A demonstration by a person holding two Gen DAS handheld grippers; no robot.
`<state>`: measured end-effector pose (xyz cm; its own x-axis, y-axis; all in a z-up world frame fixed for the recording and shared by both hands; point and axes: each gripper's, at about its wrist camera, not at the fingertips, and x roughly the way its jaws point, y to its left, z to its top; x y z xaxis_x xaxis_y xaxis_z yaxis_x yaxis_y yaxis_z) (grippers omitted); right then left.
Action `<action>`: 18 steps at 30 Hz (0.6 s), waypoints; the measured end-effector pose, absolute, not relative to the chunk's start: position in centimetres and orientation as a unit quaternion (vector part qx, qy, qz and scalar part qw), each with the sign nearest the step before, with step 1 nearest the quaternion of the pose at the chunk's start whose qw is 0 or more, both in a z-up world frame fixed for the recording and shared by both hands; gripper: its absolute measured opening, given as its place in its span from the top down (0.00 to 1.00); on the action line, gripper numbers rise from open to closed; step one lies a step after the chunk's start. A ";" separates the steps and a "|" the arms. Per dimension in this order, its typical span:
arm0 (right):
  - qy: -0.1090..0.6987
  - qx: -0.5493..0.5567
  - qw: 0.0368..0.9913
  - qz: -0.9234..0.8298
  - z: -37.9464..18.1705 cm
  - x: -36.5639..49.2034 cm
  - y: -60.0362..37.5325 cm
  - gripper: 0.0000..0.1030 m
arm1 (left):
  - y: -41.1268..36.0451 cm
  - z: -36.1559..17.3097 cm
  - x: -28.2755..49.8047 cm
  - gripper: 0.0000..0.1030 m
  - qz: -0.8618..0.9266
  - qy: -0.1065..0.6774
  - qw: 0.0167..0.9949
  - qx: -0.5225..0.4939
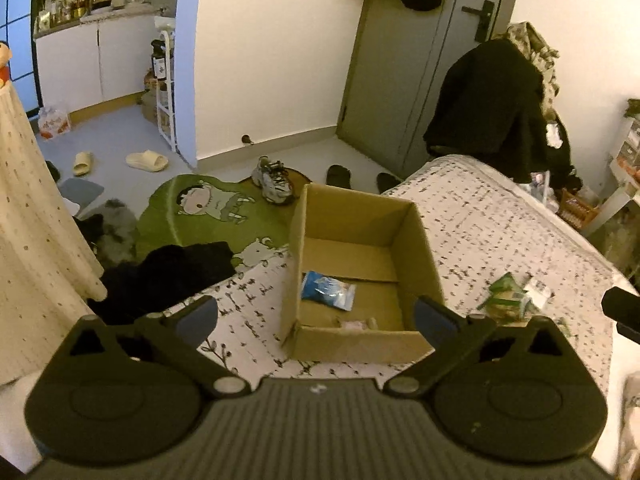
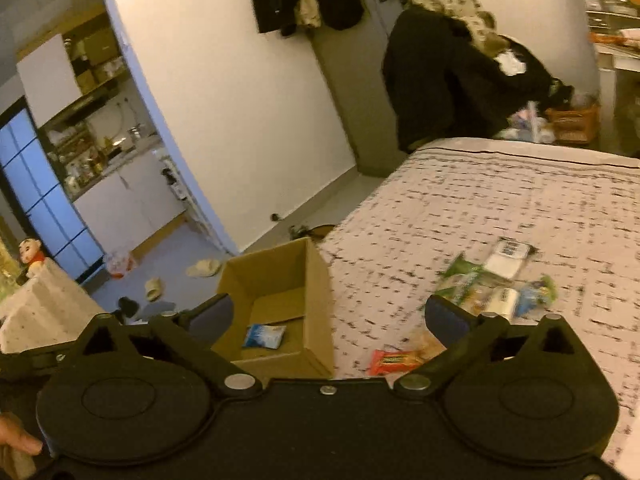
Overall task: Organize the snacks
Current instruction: 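Withdraw both open grippers from the box back toward the snack pile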
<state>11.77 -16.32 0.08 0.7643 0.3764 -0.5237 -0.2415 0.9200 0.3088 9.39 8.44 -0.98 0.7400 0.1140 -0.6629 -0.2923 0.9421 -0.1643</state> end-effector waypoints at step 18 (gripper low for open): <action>0.316 0.132 0.938 0.056 -0.7 10.7 -23.5 0.00 | 3.8 -2.3 8.8 0.00 0.042 0.358 0.913 -0.190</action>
